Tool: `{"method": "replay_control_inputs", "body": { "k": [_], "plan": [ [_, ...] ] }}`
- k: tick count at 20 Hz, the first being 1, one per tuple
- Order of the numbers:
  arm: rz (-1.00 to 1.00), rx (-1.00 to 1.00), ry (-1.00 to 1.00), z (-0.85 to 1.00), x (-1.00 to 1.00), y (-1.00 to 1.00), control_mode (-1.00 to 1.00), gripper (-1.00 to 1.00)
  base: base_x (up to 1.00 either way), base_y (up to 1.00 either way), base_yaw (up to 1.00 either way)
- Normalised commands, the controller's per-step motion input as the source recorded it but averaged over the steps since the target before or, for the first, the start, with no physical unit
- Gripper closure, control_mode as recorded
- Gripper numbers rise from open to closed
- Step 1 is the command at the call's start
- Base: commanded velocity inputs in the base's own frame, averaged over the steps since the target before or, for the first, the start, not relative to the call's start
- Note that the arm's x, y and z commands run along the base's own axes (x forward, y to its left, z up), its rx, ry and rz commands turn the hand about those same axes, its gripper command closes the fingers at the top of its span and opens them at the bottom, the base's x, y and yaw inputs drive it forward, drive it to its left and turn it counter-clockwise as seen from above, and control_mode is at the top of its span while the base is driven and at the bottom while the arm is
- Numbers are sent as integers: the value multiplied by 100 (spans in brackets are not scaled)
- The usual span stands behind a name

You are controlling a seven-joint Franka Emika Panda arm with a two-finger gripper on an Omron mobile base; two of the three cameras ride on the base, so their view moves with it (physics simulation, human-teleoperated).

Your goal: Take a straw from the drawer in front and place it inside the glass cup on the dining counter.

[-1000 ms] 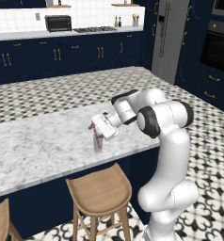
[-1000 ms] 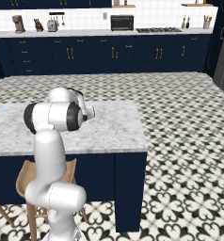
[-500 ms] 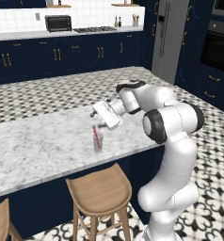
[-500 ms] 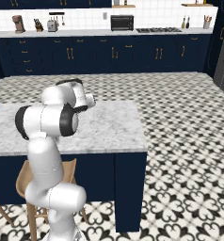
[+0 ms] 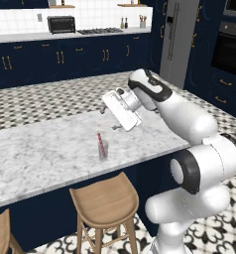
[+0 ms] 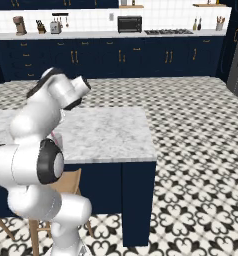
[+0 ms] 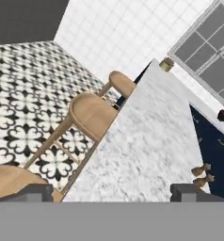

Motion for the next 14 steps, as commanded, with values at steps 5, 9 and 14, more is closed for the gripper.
{"method": "replay_control_inputs", "body": {
  "k": [5,9,14],
  "plan": [
    [0,-40,-64,26,-72,-30,-100,-100,0,0,0],
    [0,-43,-45,1,-23,-33,-100,-100,0,0,0],
    [8,-42,-18,0,1,-47,-100,-100,0,0,0]
  ]
}}
